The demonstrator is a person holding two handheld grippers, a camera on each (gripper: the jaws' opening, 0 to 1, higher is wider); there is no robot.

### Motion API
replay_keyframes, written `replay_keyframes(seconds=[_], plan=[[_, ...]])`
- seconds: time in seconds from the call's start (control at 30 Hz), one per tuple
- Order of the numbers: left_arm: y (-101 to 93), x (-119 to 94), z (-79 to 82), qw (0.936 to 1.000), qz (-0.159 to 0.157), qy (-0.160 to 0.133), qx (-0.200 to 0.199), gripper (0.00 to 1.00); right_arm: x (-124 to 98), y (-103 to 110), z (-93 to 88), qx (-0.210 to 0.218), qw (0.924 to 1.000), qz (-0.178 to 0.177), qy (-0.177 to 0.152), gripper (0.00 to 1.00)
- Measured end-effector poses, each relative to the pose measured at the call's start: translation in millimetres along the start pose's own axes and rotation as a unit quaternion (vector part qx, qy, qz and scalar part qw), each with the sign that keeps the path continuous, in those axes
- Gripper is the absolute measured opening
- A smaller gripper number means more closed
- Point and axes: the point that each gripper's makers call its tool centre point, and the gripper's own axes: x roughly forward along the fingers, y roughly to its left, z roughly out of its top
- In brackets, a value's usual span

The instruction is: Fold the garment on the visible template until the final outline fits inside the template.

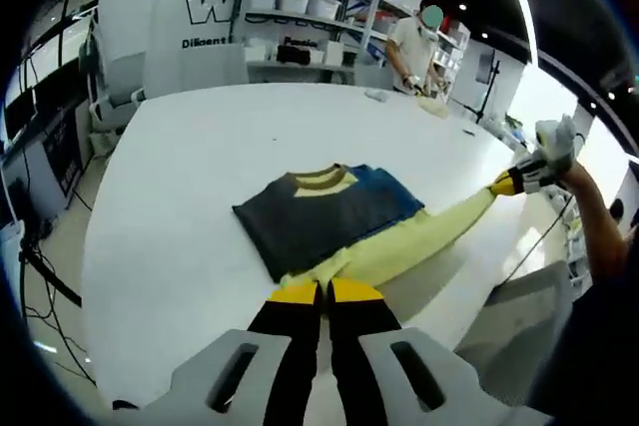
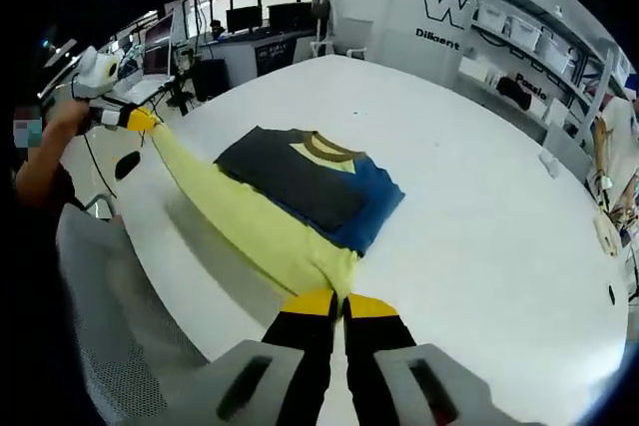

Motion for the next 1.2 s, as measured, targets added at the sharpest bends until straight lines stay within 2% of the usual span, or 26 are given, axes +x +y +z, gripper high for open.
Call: replay_keyframes(seconds=[0.07, 0.17, 0.37, 0.5, 0.67, 0.77, 0.97, 1.2], plan=[[3.2, 5.1, 6.6, 1.0000, 0.000, -0.003, 0.001, 0.00, 3.7, -7.3, 8.8, -0.003, 1.0000, -0.004, -0.003, 0.00], [13.4, 19.5, 25.9, 0.9999, 0.005, -0.014, 0.003, 0.00, 11.0, -21.1, 26.8, -0.003, 0.9998, -0.013, -0.016, 0.00], [35.5, 49.1, 53.4, 0.9995, 0.018, -0.024, 0.005, 0.00, 39.2, -48.2, 59.0, -0.013, 0.9991, -0.031, -0.028, 0.00], [52.4, 68.7, 64.4, 0.9992, 0.033, -0.023, 0.007, 0.00, 56.3, -65.0, 84.4, -0.027, 0.9974, -0.049, -0.046, 0.00], [73.0, 92.8, 77.9, 0.9984, 0.049, -0.027, 0.002, 0.00, 76.9, -82.1, 107.5, -0.044, 0.9948, -0.068, -0.061, 0.00], [87.2, 110.1, 83.3, 0.9977, 0.062, -0.026, 0.001, 0.00, 98.2, -93.1, 121.6, -0.051, 0.9928, -0.080, -0.073, 0.00], [104.6, 142.6, 80.5, 0.9967, 0.079, -0.017, -0.001, 0.00, 141.0, -108.5, 120.7, -0.058, 0.9923, -0.093, -0.057, 0.00], [120.7, 181.0, 64.1, 0.9945, 0.105, -0.007, 0.001, 0.00, 171.0, -117.0, 114.4, -0.065, 0.9916, -0.104, -0.042, 0.00]])
